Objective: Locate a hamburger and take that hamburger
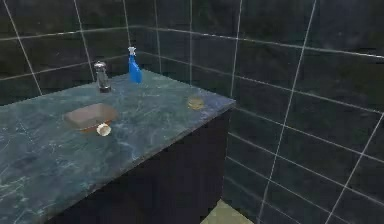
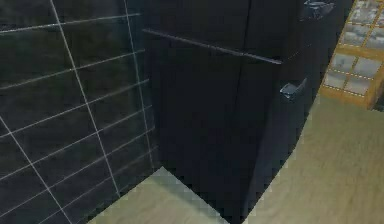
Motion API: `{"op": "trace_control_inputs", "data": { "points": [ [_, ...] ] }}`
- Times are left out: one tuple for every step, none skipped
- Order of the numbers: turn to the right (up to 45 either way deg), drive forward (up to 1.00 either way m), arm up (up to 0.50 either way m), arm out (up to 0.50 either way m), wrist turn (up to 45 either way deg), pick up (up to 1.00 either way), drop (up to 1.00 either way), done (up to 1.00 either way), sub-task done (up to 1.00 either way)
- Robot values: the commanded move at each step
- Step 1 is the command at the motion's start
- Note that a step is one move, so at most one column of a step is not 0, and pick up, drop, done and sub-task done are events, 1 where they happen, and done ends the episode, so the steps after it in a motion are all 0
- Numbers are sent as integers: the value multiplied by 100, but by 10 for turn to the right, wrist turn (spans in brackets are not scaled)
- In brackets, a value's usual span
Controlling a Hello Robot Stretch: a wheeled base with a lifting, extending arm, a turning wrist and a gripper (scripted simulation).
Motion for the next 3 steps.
{"op": "trace_control_inputs", "data": {
  "points": [
    [-450,0,0,0,0,0,0,0,0],
    [-390,0,0,0,0,0,0,0,0],
    [-30,0,0,0,0,0,0,0,0]
  ]
}}
